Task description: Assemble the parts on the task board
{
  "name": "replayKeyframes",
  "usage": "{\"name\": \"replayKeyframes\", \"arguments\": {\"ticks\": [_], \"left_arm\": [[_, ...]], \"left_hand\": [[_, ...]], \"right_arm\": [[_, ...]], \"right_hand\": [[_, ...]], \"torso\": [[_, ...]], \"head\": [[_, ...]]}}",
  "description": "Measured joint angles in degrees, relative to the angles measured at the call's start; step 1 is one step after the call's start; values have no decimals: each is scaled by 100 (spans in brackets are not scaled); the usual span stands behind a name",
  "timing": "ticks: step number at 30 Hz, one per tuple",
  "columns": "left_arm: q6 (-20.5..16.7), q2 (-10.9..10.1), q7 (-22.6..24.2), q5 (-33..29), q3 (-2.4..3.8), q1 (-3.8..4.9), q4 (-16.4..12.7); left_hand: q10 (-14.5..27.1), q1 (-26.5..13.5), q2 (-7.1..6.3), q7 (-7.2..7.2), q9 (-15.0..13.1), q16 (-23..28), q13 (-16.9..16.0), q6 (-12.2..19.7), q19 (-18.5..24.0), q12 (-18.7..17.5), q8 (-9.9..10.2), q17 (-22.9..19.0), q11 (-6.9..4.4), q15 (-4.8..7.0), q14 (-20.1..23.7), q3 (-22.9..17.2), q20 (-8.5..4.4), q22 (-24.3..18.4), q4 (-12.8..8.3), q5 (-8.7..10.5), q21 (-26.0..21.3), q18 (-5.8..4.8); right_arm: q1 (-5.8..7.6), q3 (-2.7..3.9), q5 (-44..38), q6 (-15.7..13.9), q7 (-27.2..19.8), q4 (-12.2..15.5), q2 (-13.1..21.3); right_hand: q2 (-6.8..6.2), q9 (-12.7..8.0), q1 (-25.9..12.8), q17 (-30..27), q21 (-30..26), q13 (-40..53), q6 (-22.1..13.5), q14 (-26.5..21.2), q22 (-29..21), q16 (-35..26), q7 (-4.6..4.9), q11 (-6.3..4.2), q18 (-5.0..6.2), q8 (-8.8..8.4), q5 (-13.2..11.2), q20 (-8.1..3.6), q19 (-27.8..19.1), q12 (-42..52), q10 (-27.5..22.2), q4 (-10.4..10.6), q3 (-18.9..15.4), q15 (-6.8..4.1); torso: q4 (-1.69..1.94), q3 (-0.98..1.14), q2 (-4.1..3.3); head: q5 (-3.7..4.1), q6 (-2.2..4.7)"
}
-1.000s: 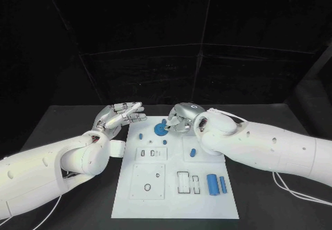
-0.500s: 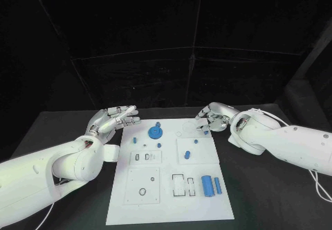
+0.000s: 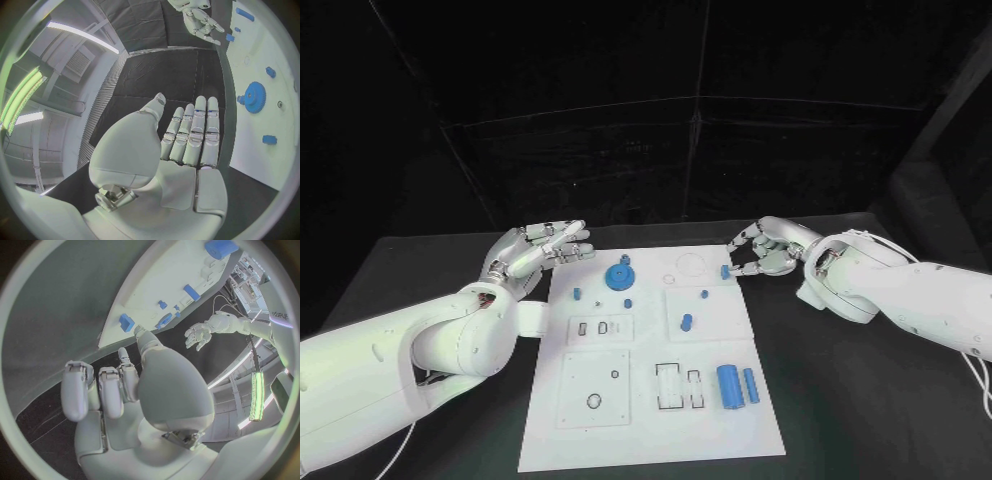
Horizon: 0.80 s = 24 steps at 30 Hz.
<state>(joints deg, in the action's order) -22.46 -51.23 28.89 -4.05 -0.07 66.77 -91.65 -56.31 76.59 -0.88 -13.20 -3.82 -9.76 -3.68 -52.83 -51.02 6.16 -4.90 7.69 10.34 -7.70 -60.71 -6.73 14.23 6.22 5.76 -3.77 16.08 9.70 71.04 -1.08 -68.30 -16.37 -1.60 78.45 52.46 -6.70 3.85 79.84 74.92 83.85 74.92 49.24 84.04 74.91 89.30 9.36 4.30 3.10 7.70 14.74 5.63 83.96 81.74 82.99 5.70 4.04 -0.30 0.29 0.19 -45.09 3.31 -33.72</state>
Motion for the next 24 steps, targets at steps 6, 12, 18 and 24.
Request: {"name": "replayKeyframes", "arguments": {"ticks": [6, 12, 18, 24], "left_arm": [[5, 11, -2, 0, -1, -1, 31], [5, 8, -3, 0, -1, -2, 56], [6, 10, -3, 0, -1, -2, 67], [7, 11, -6, 0, -1, -2, 75]], "left_hand": [[0, 0, 0, 0, 0, 0, 0, 0, 0, 0, 0, 0, 0, 0, 0, 0, 0, 0, 0, 0, 0, 0], [0, 0, 0, 0, 0, 0, 0, 0, 0, 0, 0, -1, 0, 0, 0, 0, 0, 0, 0, 0, 0, 0], [0, 0, 0, 0, 0, 0, -1, 0, 0, 0, 0, -1, 0, 0, 0, 0, 0, 1, 0, 0, 0, 0], [0, 0, 0, 0, 0, 0, -1, 0, 0, 0, 0, -1, 0, 0, 0, 0, 0, 1, 0, 0, 0, 0]], "right_arm": [[-57, -2, 42, 63, -80, -60, -30], [-84, -1, 49, 101, -129, -75, -30], [-114, -1, 35, 99, -156, -133, -75], [-146, -1, 19, 95, -168, -187, -175]], "right_hand": [[31, 0, 31, 0, 0, 0, 0, 0, 0, 0, 0, 0, 0, 0, 0, 0, 0, 0, 0, -25, 9, 0], [48, 0, 48, 0, 0, 0, 0, 0, 0, 0, 0, 0, 0, 0, 0, 0, 0, 0, 0, -33, 1, 0], [62, 1, 62, 0, 0, 0, 0, 0, 0, 0, 0, 0, 0, 0, 24, 0, 0, 0, 0, -48, 17, 0], [149, 11, 83, -1, 0, 0, 14, 0, 0, 0, 14, 0, 0, 1, 25, 0, 0, 1, 1, -58, 27, 0]], "torso": [[8, -8, -1], [5, -15, 0], [1, -19, 2], [3, -20, 4]], "head": [[-28, -23], [-41, -24], [-26, -32], [-18, -55]]}}
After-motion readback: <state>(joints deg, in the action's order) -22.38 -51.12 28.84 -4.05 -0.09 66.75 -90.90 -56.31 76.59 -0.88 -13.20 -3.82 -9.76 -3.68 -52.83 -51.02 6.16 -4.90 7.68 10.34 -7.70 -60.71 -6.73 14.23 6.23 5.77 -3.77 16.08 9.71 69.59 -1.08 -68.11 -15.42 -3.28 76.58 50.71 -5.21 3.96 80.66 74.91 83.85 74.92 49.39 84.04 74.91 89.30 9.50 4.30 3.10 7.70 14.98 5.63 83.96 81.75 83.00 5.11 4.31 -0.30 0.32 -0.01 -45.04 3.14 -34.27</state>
